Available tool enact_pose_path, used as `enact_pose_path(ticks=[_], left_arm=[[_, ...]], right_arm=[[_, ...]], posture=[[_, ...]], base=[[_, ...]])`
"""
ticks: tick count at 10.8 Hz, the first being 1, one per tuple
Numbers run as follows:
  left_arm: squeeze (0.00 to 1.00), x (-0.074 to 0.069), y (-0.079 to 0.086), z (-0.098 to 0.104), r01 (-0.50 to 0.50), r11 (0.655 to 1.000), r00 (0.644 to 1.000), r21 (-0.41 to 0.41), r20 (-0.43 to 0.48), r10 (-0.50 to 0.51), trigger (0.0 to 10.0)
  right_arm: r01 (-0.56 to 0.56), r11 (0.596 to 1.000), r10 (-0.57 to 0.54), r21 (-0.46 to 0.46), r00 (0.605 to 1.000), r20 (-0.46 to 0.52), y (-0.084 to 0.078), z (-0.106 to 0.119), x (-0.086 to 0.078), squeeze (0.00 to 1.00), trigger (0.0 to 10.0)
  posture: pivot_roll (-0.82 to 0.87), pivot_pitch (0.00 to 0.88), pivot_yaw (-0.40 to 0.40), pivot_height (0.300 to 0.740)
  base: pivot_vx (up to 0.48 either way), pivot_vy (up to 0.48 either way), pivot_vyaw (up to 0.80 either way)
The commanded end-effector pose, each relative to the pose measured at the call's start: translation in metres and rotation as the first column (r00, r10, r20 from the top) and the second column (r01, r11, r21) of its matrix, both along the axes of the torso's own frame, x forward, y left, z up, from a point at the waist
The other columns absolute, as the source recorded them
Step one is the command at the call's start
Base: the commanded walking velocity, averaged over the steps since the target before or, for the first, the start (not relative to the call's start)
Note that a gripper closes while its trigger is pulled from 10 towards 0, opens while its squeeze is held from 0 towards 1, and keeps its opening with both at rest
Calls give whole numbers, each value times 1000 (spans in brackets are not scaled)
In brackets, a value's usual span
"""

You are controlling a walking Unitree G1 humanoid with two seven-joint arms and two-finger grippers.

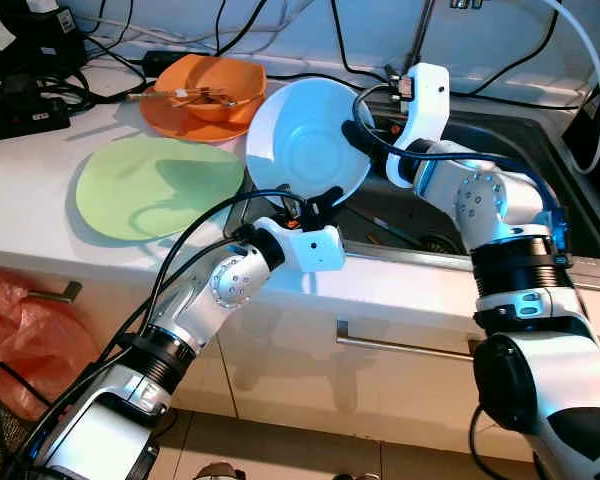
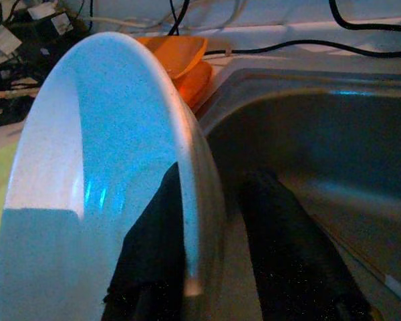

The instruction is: Kitchen organization

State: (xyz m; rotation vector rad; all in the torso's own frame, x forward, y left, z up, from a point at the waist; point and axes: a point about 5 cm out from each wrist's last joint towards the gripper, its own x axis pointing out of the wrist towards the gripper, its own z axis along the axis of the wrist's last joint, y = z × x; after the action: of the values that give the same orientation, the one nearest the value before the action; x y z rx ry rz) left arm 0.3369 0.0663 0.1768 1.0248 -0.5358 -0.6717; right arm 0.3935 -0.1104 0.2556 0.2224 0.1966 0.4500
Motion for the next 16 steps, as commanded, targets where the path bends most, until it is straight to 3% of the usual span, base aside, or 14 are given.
enact_pose_path(ticks=[1,2,3,4,5,6,7,8,11,13,16], left_arm=[[0,-3,-1,1,12,1000,1000,-17,22,-12,0],[0,-3,-1,1,14,1000,1000,-12,19,-14,431],[0,-3,-1,1,14,1000,1000,-12,19,-14,2235],[0,-3,-2,1,16,1000,1000,-21,18,-16,6000],[0,-4,-3,1,18,999,1000,-34,16,-17,6000],[765,-6,-6,3,47,997,999,-66,5,-47,10000],[765,-7,-6,3,52,996,999,-68,4,-52,10000],[1000,-7,-6,3,55,996,998,-70,4,-55,10000],[1000,-12,-8,13,105,982,994,-156,40,-100,10000],[1000,-20,-8,33,152,941,988,-303,66,-139,10000],[1000,-19,1,30,89,912,990,-401,-64,-124,10000]], right_arm=[[61,998,-62,-21,998,-27,-19,-3,1,0,0],[42,998,-43,-40,999,-27,-23,-3,0,0,0],[38,998,-39,-44,999,-27,-26,-2,-1,0,0],[36,999,-37,-38,999,-31,-26,-2,-1,0,0],[35,999,-36,-29,999,-35,-26,-2,-2,0,0],[34,999,-34,8,998,-55,-24,-8,-3,0,0],[35,999,-34,14,998,-57,-23,-9,-4,0,0],[40,999,-38,30,997,-64,-22,-11,-4,0,0],[92,990,-83,106,993,-84,-20,-17,-4,0,0],[218,966,-208,138,974,-88,-30,-23,2,0,0],[426,902,-419,66,902,-103,-59,-50,9,0,0]], posture=[[115,61,-35,740],[114,60,-35,740],[112,60,-35,740],[112,60,-35,740],[112,60,-35,740],[114,55,-28,740],[116,54,-25,740],[116,54,-25,740],[119,51,-28,740],[128,54,-28,740],[150,67,-19,740]], base=[[0,0,0],[0,0,0],[0,0,0],[0,0,0],[0,0,0],[0,0,0],[0,0,0],[0,0,0],[0,0,0],[0,0,0],[0,0,0]])
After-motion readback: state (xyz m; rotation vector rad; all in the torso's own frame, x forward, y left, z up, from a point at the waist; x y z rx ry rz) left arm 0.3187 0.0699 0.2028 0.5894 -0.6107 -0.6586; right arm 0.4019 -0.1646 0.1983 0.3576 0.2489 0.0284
